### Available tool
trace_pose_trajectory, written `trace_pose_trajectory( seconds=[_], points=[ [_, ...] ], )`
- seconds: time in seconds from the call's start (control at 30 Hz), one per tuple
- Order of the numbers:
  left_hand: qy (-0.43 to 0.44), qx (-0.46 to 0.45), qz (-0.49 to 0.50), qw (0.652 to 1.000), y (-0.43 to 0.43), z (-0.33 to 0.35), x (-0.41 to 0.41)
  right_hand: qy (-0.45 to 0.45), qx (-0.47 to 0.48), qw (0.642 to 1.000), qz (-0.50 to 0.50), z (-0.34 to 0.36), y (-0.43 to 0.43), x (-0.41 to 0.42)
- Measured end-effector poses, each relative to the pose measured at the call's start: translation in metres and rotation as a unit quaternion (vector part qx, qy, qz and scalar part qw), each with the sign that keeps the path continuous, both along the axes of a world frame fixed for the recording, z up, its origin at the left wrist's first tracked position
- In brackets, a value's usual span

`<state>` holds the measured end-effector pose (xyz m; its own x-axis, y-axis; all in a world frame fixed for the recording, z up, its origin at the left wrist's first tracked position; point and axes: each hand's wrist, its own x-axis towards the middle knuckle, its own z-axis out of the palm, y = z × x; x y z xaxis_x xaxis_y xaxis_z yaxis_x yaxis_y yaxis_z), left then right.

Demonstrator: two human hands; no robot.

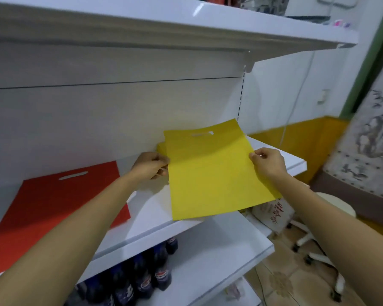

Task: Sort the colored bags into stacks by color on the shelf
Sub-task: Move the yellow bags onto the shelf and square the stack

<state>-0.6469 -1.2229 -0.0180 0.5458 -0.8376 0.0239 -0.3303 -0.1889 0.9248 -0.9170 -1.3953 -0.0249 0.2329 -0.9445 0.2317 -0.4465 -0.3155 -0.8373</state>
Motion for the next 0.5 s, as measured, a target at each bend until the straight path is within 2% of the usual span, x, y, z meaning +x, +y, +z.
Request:
trace_pose_trajectory(
  seconds=[0.33, 0.5],
  points=[
    [-0.025, 0.013, 0.06, 0.998, -0.075, -0.016, 0.042, 0.095, -0.053, 0.993, 0.037, 0.011, -0.087, 0.05],
    [-0.052, 0.028, 0.092, 0.994, -0.082, -0.028, 0.043, 0.109, -0.029, 0.991, 0.074, 0.004, -0.12, 0.067]
  ],
)
